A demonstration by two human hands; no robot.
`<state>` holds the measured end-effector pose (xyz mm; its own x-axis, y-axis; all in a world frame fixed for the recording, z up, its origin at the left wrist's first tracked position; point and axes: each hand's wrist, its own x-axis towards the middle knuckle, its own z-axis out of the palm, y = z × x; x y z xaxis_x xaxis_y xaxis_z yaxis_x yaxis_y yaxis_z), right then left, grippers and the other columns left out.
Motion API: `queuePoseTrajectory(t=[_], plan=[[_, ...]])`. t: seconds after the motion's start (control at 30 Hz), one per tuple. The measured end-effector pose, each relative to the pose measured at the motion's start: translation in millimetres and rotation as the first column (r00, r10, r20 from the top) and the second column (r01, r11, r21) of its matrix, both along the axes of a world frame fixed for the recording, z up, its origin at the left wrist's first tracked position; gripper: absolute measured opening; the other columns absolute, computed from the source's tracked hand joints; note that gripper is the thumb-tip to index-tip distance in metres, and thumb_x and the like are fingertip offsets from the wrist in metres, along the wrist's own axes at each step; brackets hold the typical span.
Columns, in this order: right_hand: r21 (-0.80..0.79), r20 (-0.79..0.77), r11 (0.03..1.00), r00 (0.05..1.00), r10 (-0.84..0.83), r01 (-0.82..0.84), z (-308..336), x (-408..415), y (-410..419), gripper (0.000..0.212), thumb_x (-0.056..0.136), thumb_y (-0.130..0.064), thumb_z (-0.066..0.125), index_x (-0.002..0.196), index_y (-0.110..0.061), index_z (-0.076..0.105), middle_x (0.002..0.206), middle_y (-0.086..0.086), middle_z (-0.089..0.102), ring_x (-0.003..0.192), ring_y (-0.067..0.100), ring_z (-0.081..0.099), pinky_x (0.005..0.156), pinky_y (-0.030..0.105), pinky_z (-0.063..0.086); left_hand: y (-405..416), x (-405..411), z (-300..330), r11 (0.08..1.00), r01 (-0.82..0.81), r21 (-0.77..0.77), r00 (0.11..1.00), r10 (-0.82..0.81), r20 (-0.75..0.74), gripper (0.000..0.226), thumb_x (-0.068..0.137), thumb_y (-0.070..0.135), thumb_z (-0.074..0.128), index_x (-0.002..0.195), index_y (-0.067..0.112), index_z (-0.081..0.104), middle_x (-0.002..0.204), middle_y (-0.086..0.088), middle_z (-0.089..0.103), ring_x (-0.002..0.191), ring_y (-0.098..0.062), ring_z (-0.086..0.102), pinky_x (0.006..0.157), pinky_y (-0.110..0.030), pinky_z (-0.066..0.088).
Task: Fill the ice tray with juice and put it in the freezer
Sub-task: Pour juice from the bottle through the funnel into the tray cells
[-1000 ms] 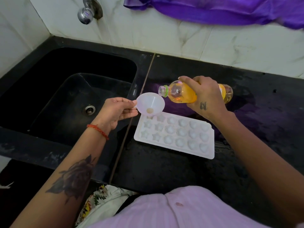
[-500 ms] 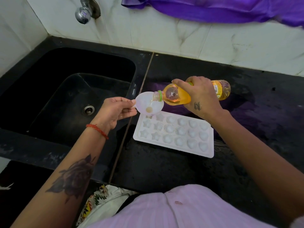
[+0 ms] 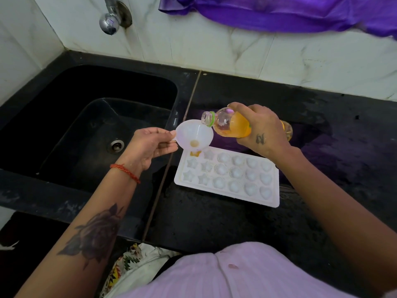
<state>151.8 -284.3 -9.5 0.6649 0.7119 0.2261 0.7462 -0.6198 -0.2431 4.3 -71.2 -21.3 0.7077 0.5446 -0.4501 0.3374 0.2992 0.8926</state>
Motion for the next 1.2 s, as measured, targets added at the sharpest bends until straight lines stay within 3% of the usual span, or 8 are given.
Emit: queuePoseTrajectory(t=[0.17, 0.4, 1.2], plan=[[0.052, -0.02, 0.998, 0.999, -0.031, 0.032, 1.3, -1.7, -12.8, 0.071, 0.066, -0.021, 0.078, 0.13, -0.026, 0.048, 0.104, 0.013, 0.061, 0.097, 0.031, 0.056, 0.08, 0.039, 0.043, -3.9, 3.2, 3.9, 1.0, 0.03, -0.004, 0.999, -0.03, 0.032, 0.006, 0.08, 0.009, 0.069, 0.077, 0.004, 0.066, 0.06, -0.002, 0.071, 0.058, -0.012, 0.07, 0.053, -0.018, 0.055], [0.025, 0.07, 0.998, 0.996, -0.051, 0.049, 2.0, -2.6, -28.7, 0.068, 0.066, -0.02, 0.079, 0.128, -0.022, 0.051, 0.102, 0.017, 0.064, 0.093, 0.034, 0.058, 0.075, 0.038, 0.043, -21.5, 13.1, 1.9, 0.998, 0.059, -0.031, 0.998, -0.058, 0.022, 0.007, 0.08, 0.007, 0.069, 0.075, 0.004, 0.065, 0.057, -0.002, 0.071, 0.056, -0.012, 0.07, 0.052, -0.018, 0.054], [-0.098, 0.182, 0.992, 0.982, -0.058, 0.077, -2.1, 3.0, -37.7, 0.062, 0.076, -0.023, 0.075, 0.132, -0.027, 0.047, 0.114, 0.016, 0.061, 0.107, 0.033, 0.055, 0.089, 0.042, 0.041, -30.1, 16.6, -1.8, 0.998, 0.06, -0.003, 0.998, -0.06, -0.024, 0.006, 0.079, 0.006, 0.07, 0.076, 0.003, 0.065, 0.055, -0.002, 0.071, 0.054, -0.012, 0.07, 0.049, -0.017, 0.053]])
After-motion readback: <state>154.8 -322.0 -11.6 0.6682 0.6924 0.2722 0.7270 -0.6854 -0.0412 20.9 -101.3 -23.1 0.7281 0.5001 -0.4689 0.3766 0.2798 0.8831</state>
